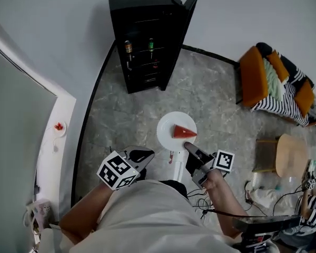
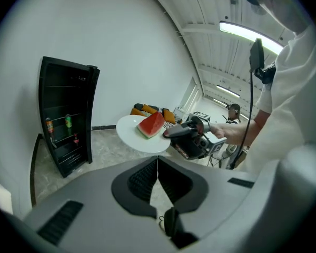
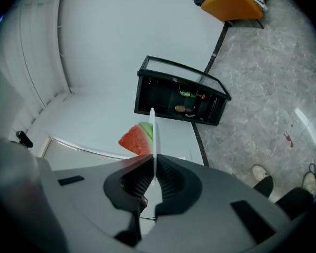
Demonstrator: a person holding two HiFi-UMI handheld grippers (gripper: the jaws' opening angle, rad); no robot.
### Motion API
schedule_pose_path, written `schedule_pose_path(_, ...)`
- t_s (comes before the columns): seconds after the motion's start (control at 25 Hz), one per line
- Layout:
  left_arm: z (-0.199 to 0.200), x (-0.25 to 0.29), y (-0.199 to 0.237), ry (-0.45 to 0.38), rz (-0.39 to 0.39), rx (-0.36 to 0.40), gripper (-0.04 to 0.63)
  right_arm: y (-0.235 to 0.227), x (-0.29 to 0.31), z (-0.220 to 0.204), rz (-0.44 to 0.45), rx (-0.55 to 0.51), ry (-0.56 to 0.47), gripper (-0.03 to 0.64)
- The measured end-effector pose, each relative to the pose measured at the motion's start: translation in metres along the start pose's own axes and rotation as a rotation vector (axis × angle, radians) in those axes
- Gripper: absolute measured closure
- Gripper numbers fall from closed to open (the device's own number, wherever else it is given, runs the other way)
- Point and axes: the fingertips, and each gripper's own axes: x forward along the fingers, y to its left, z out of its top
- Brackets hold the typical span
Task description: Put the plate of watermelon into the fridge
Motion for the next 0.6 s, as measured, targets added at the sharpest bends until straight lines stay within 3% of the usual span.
schedule_pose_path(0.2, 0.017, -0.037, 0.061, -0.015, 0.015, 0.018, 0.583, 0.016, 0.079, 0.028, -0.003, -0.018, -0.012, 0.592)
schedule_pose_path(0.6, 0.047, -0.061, 0.159, -0.071, 0.089, -0.055, 0.583, 0.008, 0.221, 0.108, -0.033, -0.027, 0.016, 0.592)
